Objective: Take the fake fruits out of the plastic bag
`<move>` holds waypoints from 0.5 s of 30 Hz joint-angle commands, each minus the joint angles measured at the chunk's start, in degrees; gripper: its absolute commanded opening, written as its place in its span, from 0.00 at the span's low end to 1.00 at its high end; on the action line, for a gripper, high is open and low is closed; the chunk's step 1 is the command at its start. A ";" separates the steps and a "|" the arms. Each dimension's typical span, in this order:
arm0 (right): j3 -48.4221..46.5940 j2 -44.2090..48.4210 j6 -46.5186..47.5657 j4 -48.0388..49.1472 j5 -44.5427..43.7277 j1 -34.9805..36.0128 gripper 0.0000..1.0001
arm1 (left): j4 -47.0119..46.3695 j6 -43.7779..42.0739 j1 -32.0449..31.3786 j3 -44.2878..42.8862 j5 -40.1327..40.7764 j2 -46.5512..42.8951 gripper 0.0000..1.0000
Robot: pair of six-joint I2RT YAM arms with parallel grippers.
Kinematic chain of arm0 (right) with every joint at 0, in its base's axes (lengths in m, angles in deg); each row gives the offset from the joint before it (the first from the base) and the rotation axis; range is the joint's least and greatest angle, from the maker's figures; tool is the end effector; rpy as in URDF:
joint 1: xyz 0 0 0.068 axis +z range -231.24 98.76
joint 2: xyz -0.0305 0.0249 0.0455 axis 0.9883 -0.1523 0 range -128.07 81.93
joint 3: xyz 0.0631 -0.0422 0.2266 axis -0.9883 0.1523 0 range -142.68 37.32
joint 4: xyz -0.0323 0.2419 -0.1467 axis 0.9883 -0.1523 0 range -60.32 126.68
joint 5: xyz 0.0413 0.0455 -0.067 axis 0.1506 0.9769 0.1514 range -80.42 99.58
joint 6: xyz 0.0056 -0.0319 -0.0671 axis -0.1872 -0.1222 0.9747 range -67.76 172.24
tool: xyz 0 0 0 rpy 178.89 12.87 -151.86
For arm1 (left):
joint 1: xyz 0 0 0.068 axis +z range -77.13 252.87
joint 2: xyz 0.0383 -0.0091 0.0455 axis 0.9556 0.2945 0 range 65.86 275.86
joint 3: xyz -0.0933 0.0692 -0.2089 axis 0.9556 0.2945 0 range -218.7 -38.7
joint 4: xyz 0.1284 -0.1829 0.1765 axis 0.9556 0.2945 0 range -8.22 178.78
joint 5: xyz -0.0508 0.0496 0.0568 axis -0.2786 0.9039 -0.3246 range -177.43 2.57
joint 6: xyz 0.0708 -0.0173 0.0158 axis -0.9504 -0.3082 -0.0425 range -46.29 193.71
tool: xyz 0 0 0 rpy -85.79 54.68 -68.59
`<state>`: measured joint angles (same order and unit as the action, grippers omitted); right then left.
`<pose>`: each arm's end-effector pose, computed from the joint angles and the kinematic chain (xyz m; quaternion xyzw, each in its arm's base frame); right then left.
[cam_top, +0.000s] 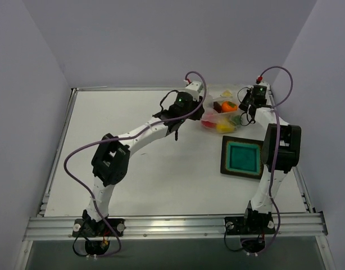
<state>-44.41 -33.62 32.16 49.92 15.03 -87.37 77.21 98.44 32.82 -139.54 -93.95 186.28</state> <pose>0.5015 -0.0479 0.1718 0.1599 0.8059 0.1078 0.5598 0.4101 -0.3540 0.2418 0.1399 0.7804 -0.3636 0.4890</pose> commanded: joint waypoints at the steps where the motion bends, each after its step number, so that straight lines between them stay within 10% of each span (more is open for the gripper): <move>1: 1.58 1.38 0.04 2.23 0.70 1.03 0.00 | 0.34 -6.18 -3.36 -3.82 9.76 -7.92 0.25; 7: 4.47 2.87 -1.54 4.78 2.19 2.35 0.00 | 17.10 -6.54 -6.00 -22.26 16.18 4.18 0.37; 15: 5.62 4.45 -2.16 5.92 4.04 2.53 0.00 | 30.16 -7.42 -5.56 -56.46 24.71 27.49 0.08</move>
<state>-39.19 -33.55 30.70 53.94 17.46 -85.25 98.21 92.10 26.52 -189.16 -74.43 209.32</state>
